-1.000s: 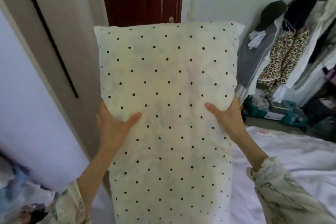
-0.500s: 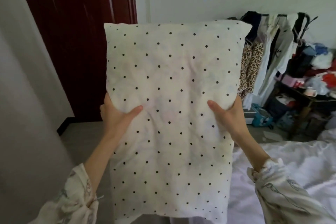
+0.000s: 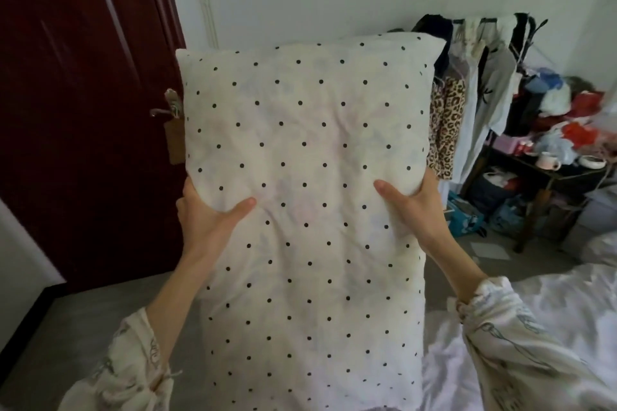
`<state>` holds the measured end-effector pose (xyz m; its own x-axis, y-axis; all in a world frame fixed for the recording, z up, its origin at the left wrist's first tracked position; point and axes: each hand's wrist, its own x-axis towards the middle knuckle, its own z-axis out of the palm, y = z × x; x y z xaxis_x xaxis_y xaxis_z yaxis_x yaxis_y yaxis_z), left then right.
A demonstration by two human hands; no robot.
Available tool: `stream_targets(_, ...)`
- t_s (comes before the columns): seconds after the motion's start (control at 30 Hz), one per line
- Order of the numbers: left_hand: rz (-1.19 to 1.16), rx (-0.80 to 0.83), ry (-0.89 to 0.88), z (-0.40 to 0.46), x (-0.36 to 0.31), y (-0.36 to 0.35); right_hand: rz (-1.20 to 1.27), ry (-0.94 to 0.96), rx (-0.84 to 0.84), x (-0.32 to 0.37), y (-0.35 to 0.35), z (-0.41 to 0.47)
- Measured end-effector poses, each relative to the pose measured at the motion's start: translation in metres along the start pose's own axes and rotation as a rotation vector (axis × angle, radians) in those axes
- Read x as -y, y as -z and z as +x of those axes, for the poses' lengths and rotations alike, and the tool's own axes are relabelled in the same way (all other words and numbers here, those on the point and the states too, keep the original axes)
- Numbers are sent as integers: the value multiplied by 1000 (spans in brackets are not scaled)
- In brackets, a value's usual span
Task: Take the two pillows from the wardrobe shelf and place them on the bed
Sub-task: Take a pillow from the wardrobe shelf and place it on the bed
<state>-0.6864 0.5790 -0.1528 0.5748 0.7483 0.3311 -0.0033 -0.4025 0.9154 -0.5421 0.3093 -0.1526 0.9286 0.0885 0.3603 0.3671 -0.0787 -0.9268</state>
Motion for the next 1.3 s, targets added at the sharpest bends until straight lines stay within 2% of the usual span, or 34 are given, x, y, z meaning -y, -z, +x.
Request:
stream_targets(0.33, -44, 142, -38, 160, 18, -112, -31, -59, -111, -35, -36, 142)
stream_targets(0.53, -85, 367, 27, 247, 50, -208, -101, -133, -269, -77, -49, 207)
stream_targets(0.77, -111, 710, -27, 320, 60, -326, -152, -230, -569, -114, -40, 253)
stream_targets(1.07, -232, 1074, -193, 330, 35, -479, -283, -288, -956, -137, 18, 265)
stream_targets(1.17, -236, 1189, -213, 316, 29, -531, -300, -316, -1019, -151, 48, 269)
stream_targets(1.3, -251, 1246, -255, 298, 16, -607, -329, -335, -1070, -174, 93, 294)
